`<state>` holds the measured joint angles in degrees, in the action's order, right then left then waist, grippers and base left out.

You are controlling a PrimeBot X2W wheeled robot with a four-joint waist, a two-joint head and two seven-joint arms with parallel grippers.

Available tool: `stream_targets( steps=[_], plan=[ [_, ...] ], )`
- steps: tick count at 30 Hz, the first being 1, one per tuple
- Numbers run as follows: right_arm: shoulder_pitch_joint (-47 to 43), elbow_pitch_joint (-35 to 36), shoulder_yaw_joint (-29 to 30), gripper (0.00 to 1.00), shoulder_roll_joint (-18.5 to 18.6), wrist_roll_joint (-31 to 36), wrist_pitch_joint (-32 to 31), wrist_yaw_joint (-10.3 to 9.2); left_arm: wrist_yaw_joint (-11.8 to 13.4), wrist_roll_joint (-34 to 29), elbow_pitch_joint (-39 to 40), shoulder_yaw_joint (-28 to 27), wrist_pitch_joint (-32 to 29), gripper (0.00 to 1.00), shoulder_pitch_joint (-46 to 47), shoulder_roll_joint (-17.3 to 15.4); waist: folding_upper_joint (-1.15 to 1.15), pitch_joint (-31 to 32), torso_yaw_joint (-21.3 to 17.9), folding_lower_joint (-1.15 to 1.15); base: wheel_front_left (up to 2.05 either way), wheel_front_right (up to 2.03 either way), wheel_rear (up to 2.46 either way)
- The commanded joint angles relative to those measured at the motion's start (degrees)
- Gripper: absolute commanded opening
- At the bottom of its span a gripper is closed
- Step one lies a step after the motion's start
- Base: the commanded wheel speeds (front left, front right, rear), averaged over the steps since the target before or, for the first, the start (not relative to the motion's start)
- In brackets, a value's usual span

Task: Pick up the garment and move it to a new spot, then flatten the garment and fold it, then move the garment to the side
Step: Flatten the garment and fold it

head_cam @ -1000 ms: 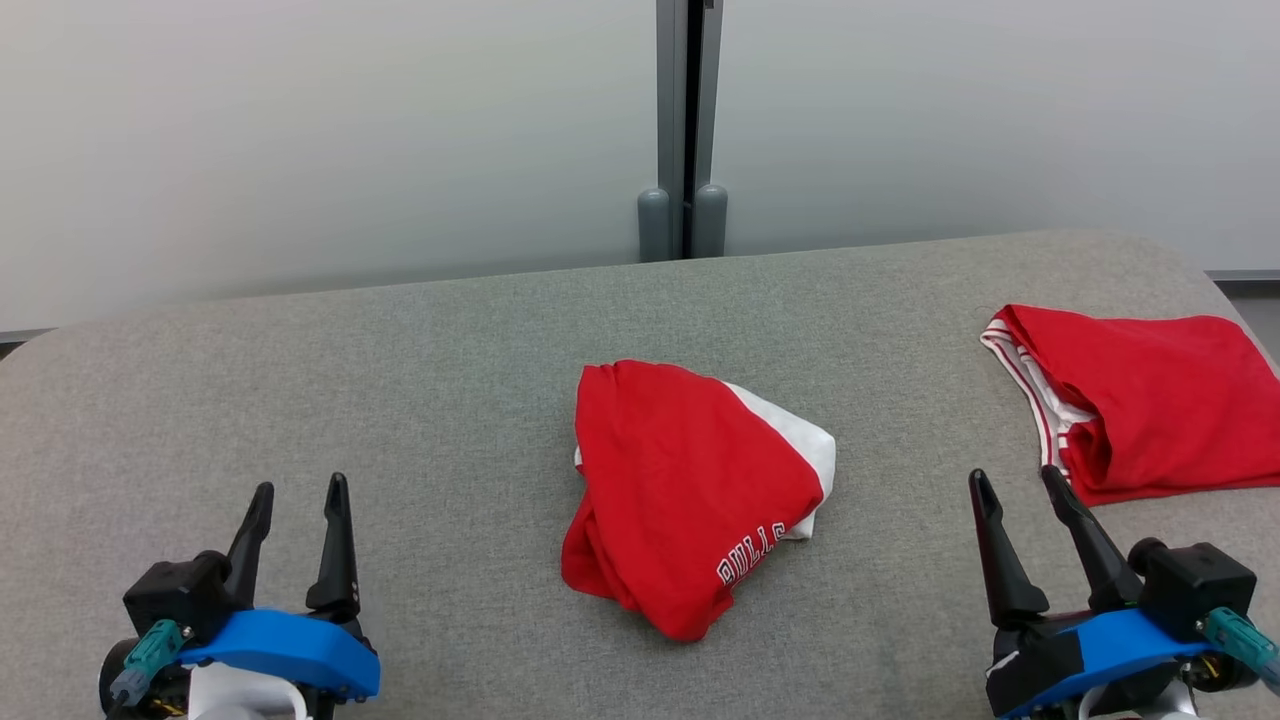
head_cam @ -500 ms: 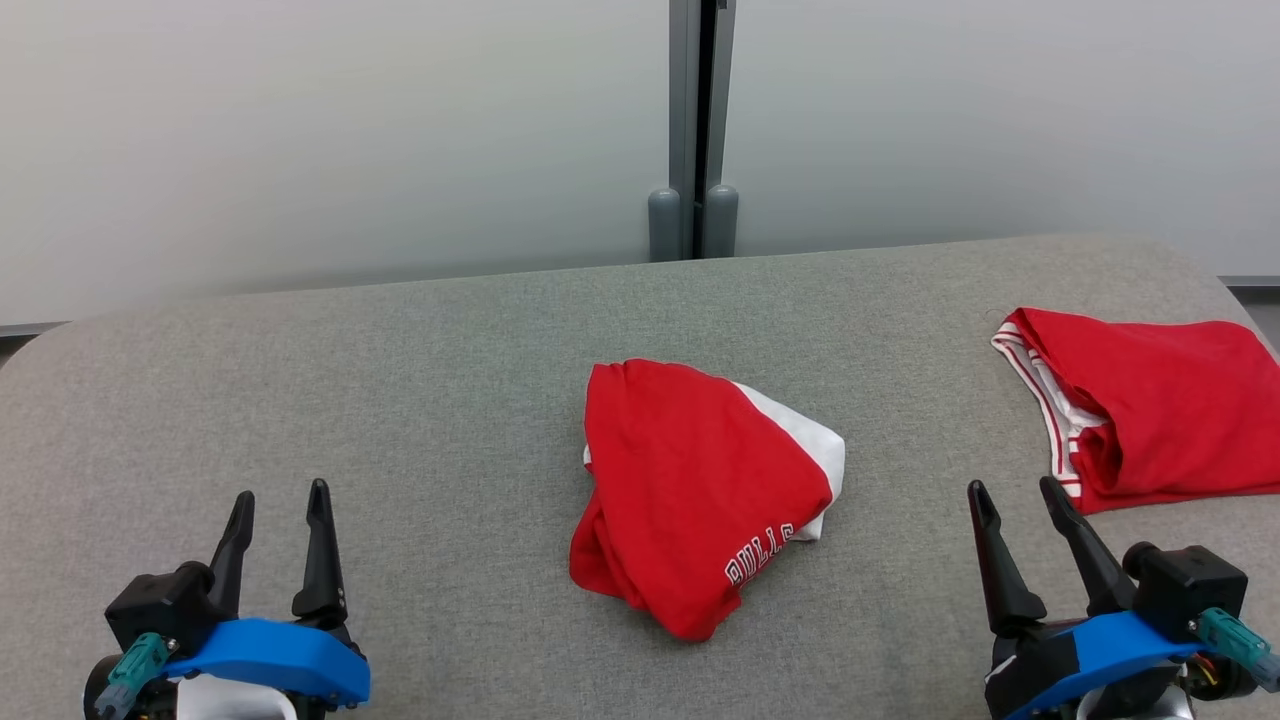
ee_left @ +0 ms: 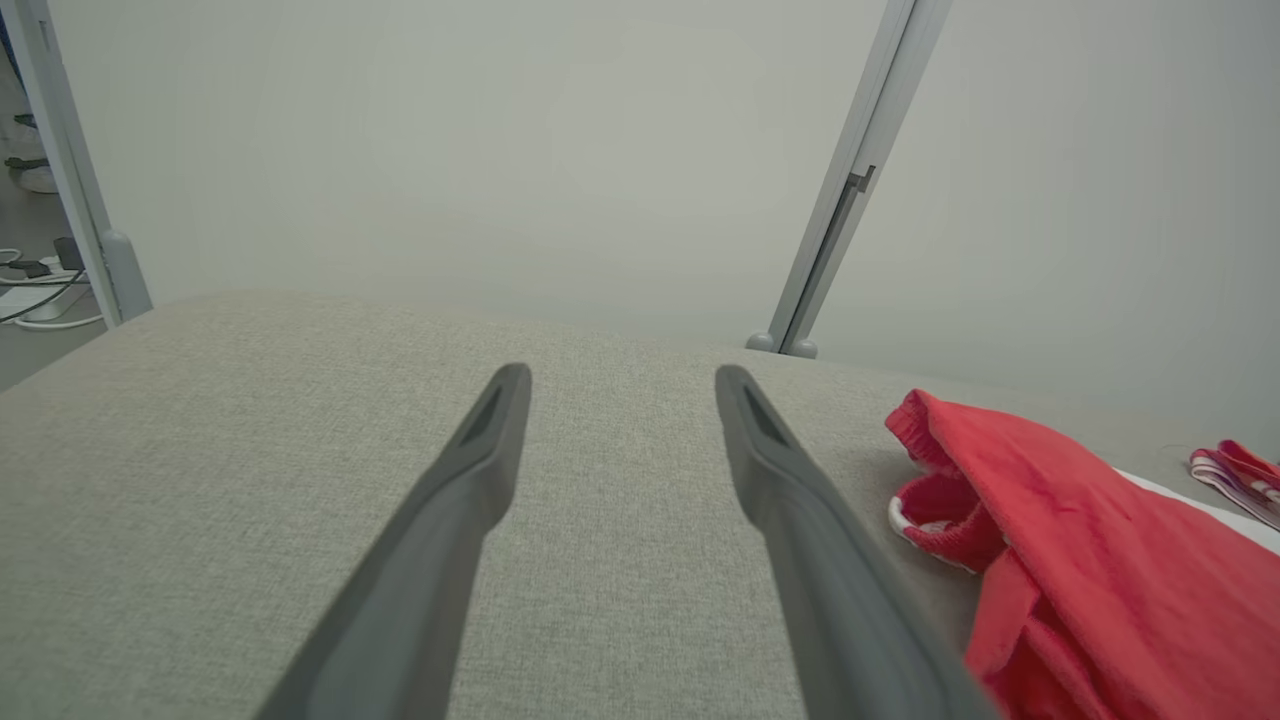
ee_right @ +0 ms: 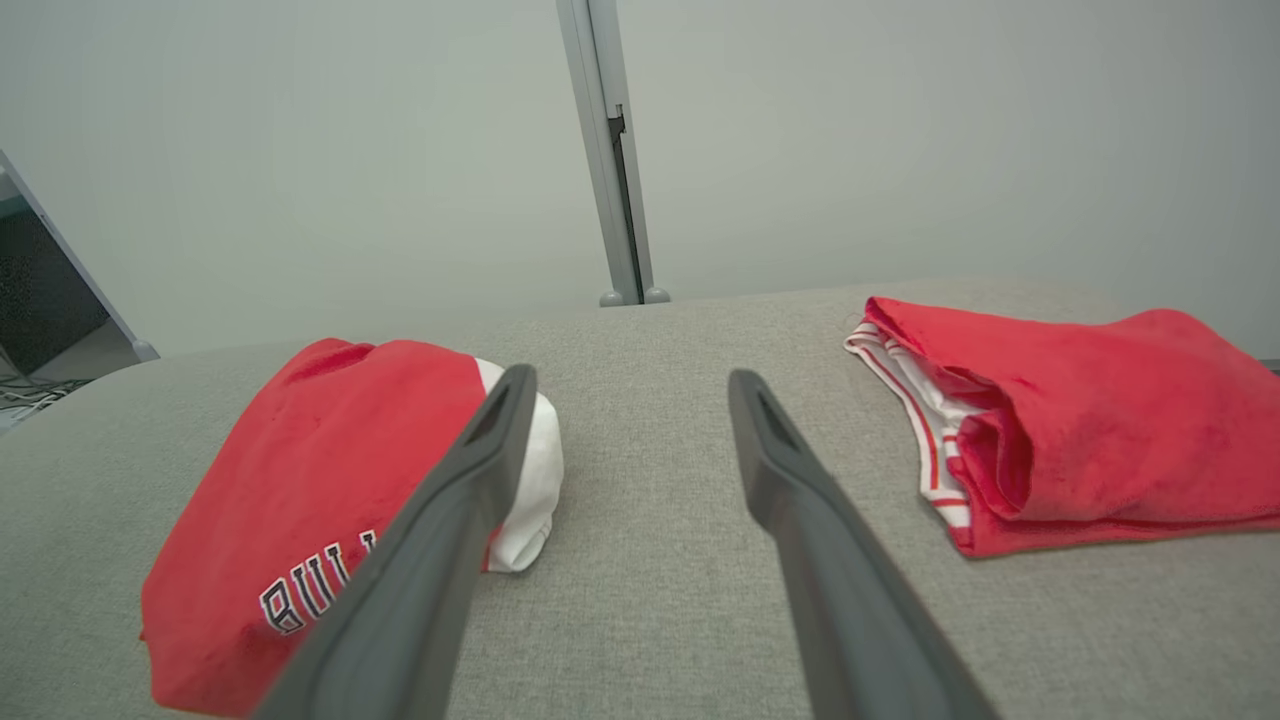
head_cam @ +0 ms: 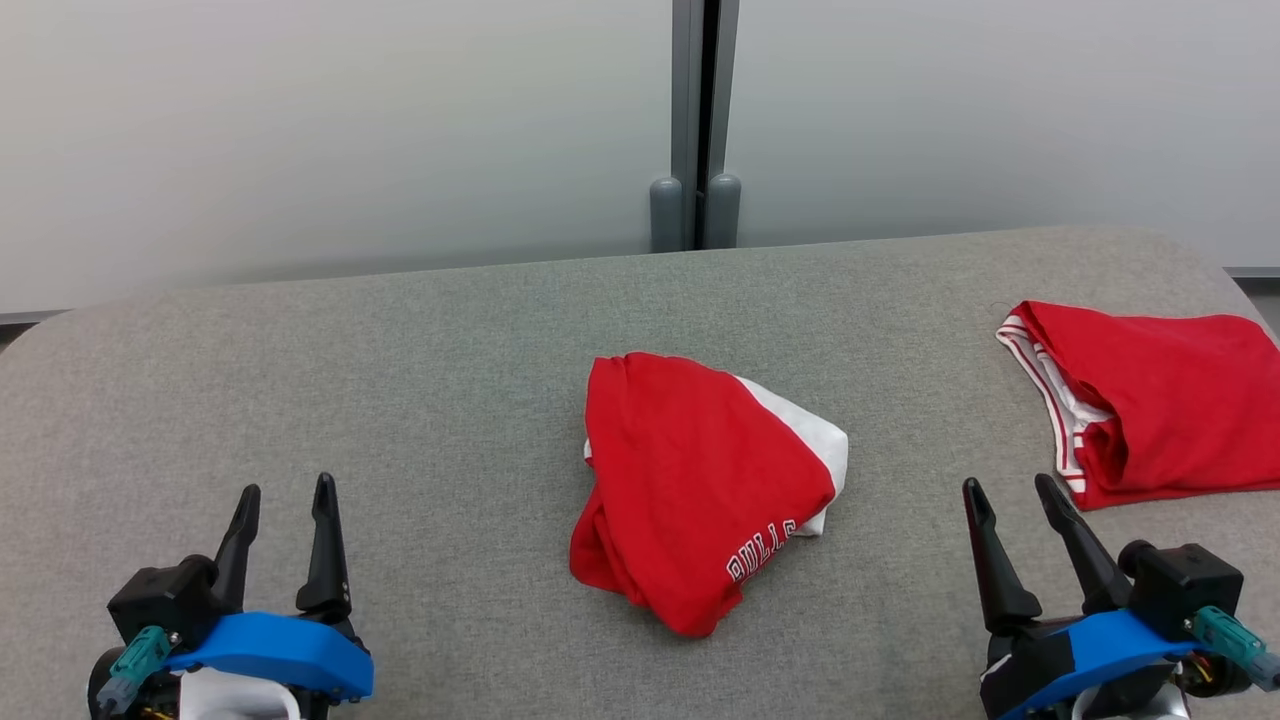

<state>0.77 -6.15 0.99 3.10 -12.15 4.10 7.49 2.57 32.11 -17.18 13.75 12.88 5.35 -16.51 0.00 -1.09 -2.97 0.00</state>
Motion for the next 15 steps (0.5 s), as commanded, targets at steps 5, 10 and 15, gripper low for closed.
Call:
stream_targets(
  steps=[5, 10, 15],
  plan=[
    [0.47, 0.35, -0.39, 1.00, -0.20, -0.03, 0.19, 0.01, -0.71, 1.09, 0.09, 0.62, -1.54, 1.00, 1.44, -0.12, 0.00, -0.76, -0.27, 0.00, 0.00, 0.00, 0.00],
    [1.69, 0.39, -1.47, 1.00, -0.19, -0.05, 0.25, 0.01, -3.15, 2.87, 0.48, 2.48, -8.62, 1.00, 5.41, -0.84, 0.00, -2.08, -1.29, 0.00, 0.00, 0.00, 0.00],
    [4.63, 0.11, -4.86, 1.00, -0.18, -0.10, 0.52, 0.01, -5.88, 5.74, 0.56, 3.12, -19.01, 1.00, 12.87, -3.52, 0.00, -4.58, -5.07, 0.00, 0.00, 0.00, 0.00]
  ],
)
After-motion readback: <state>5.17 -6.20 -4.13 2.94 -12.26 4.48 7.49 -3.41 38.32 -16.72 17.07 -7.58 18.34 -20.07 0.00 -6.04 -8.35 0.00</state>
